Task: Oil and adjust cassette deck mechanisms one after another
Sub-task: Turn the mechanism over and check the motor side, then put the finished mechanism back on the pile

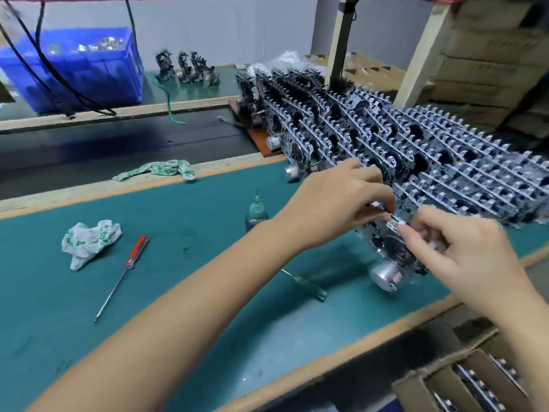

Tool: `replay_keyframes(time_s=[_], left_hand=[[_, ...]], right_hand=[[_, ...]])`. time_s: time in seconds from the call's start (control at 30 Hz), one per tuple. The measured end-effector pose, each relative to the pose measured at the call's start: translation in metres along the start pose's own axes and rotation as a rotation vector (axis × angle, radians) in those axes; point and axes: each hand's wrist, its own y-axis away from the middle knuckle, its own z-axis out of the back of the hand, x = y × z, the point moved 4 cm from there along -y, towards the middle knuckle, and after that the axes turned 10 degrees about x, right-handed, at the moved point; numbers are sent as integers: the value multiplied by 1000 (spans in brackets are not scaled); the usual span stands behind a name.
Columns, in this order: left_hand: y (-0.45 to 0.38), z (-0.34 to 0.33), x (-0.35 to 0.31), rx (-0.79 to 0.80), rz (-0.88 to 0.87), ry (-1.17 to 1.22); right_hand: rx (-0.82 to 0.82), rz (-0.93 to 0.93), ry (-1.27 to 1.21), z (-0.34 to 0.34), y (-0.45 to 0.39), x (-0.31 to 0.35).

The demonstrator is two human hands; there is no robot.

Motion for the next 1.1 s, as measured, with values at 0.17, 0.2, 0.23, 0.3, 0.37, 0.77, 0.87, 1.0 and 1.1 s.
replay_keyframes(time_s=[0.17,0.2,0.23,0.3,0.37,0.77,0.87,1.0,1.1], left_hand=[[-44,-25,-6,38,-54,-39],[-48,-28,-5,29,-55,-53],[-50,-32,-3,22,-53,-74],[-51,-41,3,29,-18,-93],[-50,-49,10,66,65,-18],[56,19,17,-125,313,309],[137,32,39,-143,528,337],[249,54,68,-136,844,288],[329,76,77,-64,1076,136]], right_hand=[[-62,-172,53,-7,8,-35],[-61,-188,62,-10,7,-38],[-56,-198,75,-13,6,-41],[-35,-223,95,-20,3,-44],[15,-282,108,-22,-2,-45],[-63,-99,-136,-6,-33,72],[135,68,-193,-45,-52,131],[349,418,-133,-98,-78,220],[443,642,-108,-134,-97,287]])
